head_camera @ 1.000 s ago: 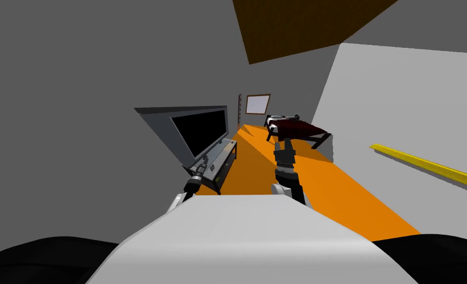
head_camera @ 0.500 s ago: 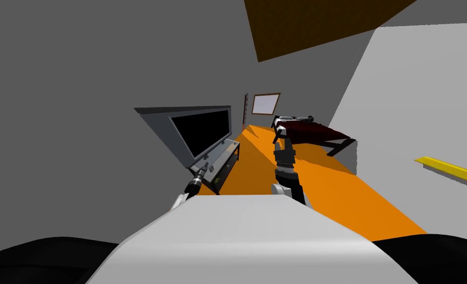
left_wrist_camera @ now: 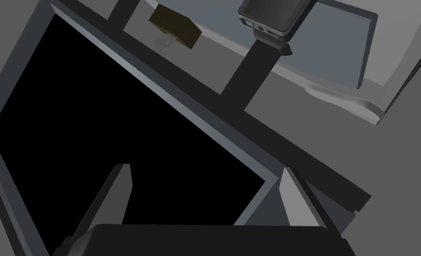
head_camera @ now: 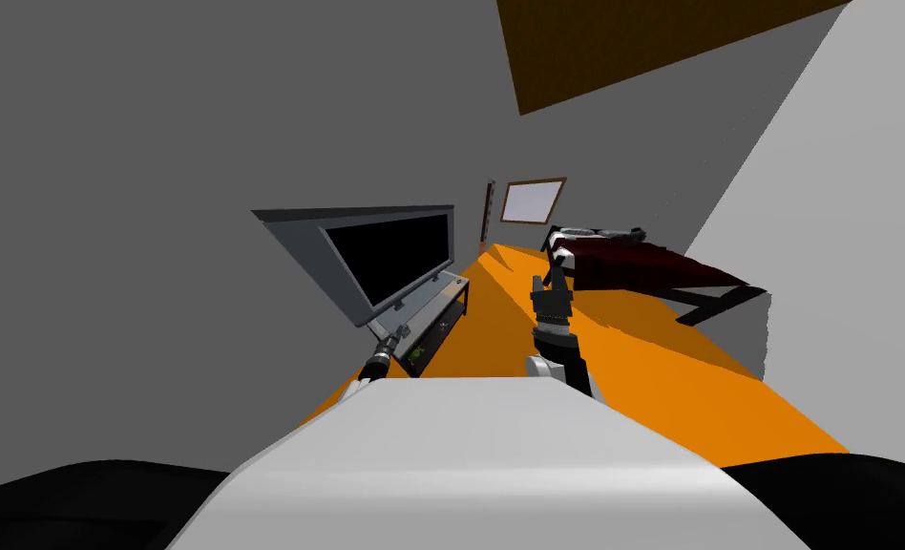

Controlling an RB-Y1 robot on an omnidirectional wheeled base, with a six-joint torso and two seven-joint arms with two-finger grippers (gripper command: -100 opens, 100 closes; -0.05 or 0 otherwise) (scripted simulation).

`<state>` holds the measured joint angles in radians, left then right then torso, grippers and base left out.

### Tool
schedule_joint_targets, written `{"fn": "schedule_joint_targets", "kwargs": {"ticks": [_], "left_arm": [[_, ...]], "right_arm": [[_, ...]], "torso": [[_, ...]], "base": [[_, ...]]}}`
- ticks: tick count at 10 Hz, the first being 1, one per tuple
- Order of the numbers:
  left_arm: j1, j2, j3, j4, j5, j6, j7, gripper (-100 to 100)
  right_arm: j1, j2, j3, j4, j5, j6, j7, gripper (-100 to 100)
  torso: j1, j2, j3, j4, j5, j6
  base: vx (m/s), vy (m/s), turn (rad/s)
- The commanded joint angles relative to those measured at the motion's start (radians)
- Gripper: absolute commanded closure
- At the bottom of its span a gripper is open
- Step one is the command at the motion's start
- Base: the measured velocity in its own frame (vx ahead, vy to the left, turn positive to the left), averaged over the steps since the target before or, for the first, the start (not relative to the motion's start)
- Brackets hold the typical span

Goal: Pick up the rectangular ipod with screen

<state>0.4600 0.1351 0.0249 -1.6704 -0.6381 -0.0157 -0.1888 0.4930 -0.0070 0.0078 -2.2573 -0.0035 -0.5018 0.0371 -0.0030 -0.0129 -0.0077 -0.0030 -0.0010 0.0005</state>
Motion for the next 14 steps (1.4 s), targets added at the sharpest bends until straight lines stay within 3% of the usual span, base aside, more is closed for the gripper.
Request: {"fn": "schedule_joint_targets", "kwargs": {"ticks": [1,2,5,6,8,14], "left_arm": [[-0.018,0.005,0.007,0.050,-0.045,0.036,-0.005,-100],[-0.018,0.005,0.007,0.057,-0.045,0.036,-0.005,-100],[-0.045,0.000,0.033,0.159,-0.135,0.070,-0.023,-100],[-0.045,0.000,0.033,0.168,-0.135,0.070,-0.023,-100],[-0.064,-0.002,0.053,0.235,-0.190,0.082,-0.034,-100],[-0.121,-0.008,0.115,0.410,-0.322,0.076,-0.064,-100]], "right_arm": [[0.000,0.000,0.000,0.000,0.000,0.000,0.000,0],[0.000,0.000,0.000,0.000,0.000,0.000,0.000,0],[0.000,0.000,0.000,0.000,0.000,0.000,0.000,0],[0.000,0.000,0.000,0.000,0.000,0.000,0.000,0],[0.000,0.000,0.000,0.000,0.000,0.000,0.000,0],[0.000,0.000,0.000,0.000,0.000,0.000,0.000,0]], "torso": [[0.000,0.000,0.000,0.000,0.000,0.000],[-0.001,-0.002,-0.001,0.000,0.000,0.000],[-0.001,-0.001,0.000,0.000,0.000,0.000],[-0.001,-0.003,-0.001,0.000,0.000,0.000],[0.003,0.000,0.000,0.000,0.001,0.000],[0.005,-0.003,-0.002,-0.001,0.001,0.001]], "base": [[0.158,-0.138,0.330],[0.113,-0.102,0.086],[0.128,-0.139,0.212],[0.113,-0.107,0.070],[0.110,-0.089,0.133],[0.152,-0.090,0.146]]}}
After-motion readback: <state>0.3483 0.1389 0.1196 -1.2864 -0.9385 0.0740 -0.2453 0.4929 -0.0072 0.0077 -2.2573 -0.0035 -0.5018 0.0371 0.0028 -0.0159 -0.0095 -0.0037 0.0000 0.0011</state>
